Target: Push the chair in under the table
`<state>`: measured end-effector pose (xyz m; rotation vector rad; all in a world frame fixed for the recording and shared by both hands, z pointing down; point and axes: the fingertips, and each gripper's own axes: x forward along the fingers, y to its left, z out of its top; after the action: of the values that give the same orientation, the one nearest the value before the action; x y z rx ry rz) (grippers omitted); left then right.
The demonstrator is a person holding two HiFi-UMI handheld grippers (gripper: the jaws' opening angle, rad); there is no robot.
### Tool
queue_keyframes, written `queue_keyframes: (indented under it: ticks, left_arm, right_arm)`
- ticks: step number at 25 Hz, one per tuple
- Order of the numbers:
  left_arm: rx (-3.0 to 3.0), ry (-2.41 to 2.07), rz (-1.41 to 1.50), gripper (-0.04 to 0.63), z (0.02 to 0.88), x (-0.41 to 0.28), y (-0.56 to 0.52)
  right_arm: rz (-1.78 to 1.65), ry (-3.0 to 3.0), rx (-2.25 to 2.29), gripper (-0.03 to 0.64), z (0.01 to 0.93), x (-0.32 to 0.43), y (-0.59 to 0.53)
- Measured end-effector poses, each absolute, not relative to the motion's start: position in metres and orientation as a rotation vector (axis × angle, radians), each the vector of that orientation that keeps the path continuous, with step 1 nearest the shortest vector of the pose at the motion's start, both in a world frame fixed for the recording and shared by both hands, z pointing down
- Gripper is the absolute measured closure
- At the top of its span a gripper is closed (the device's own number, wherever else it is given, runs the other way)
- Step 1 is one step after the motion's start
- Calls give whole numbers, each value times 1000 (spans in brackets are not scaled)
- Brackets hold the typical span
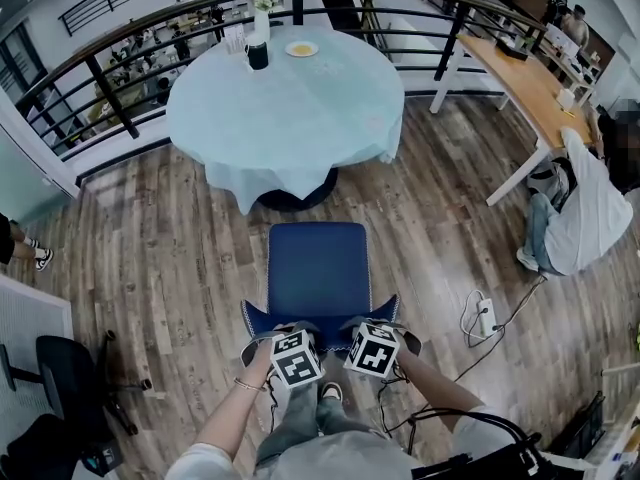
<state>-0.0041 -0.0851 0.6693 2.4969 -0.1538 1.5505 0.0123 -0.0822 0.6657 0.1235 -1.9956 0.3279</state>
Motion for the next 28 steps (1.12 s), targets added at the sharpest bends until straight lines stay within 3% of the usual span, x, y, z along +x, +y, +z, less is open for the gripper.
queue_keyframes:
  ticks: [28]
  left_arm:
    - [2534, -236, 1515, 430, 665, 26, -162]
  right_arm:
    - [302, -2008, 175, 426, 664, 42, -160]
